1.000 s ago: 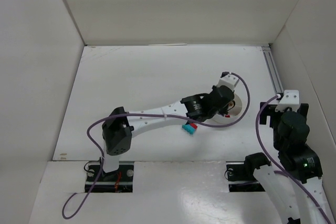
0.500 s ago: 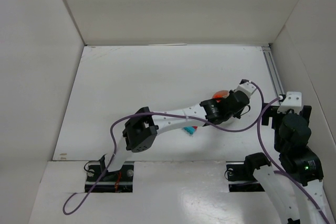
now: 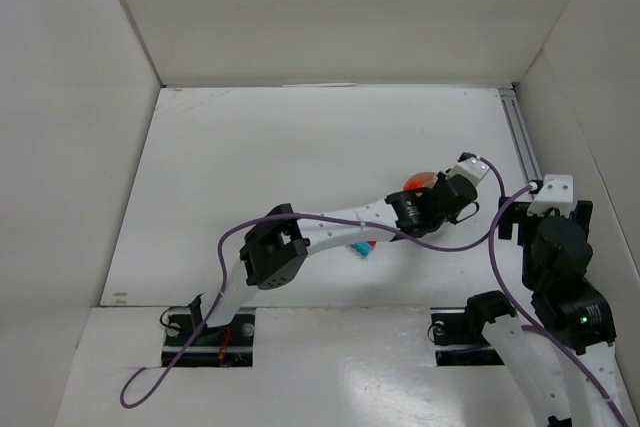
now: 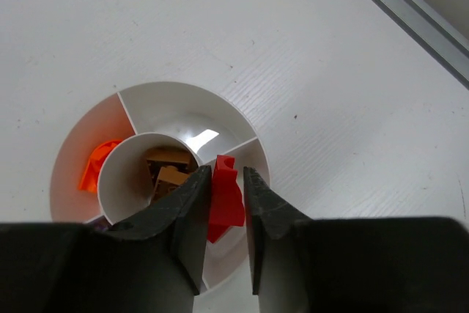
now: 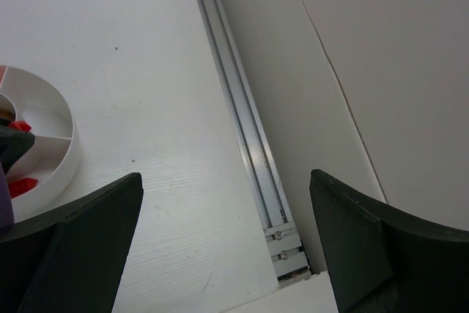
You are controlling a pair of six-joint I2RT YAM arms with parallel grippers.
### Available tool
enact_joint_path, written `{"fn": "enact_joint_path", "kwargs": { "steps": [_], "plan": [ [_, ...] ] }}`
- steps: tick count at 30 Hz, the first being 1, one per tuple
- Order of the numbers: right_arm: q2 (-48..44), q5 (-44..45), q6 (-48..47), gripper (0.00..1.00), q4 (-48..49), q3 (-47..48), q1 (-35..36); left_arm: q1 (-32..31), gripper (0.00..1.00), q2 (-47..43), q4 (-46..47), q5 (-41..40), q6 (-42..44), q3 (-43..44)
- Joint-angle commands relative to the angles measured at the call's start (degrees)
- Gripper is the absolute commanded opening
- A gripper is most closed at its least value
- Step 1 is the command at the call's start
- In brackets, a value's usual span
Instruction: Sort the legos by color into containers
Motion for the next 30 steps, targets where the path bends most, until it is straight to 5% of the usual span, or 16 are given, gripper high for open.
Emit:
{"fn": "enact_joint_path", "kwargs": {
  "steps": [1, 7, 14, 21, 27, 30],
  "plan": [
    [0.1, 0.1, -0.3, 1.0, 0.3, 0.9, -0.2, -0.2, 0.23, -0.7, 2.2, -2.0, 0.8, 2.7],
    [0.1, 0.1, -0.3, 1.0, 0.3, 0.9, -0.2, -0.2, 0.34, -1.9, 4.2, -1.5, 1.8, 0.4],
    [0.1, 0.1, -0.3, 1.0, 0.3, 0.4, -0.2, -0.2, 0.36, -4.1, 4.2, -0.9, 1.3, -0.4],
    [0.6, -5.0, -4.0, 1.0, 2.8, 0.4, -0.2, -0.2, 0.61, -14.7, 6.0, -0.3, 0.3, -10.0],
    [-0.5, -11.6, -8.4, 1.0, 7.1, -1.5, -0.2, -0.2, 1.0, -32.7, 9.6, 0.7, -0.9, -29.2],
    [0.2, -14.1, -9.6, 1.0, 8.1, -1.5, -0.2, 2.2, 1.0, -37.1, 8.5, 4.6, -0.9, -38.7]
  ]
}}
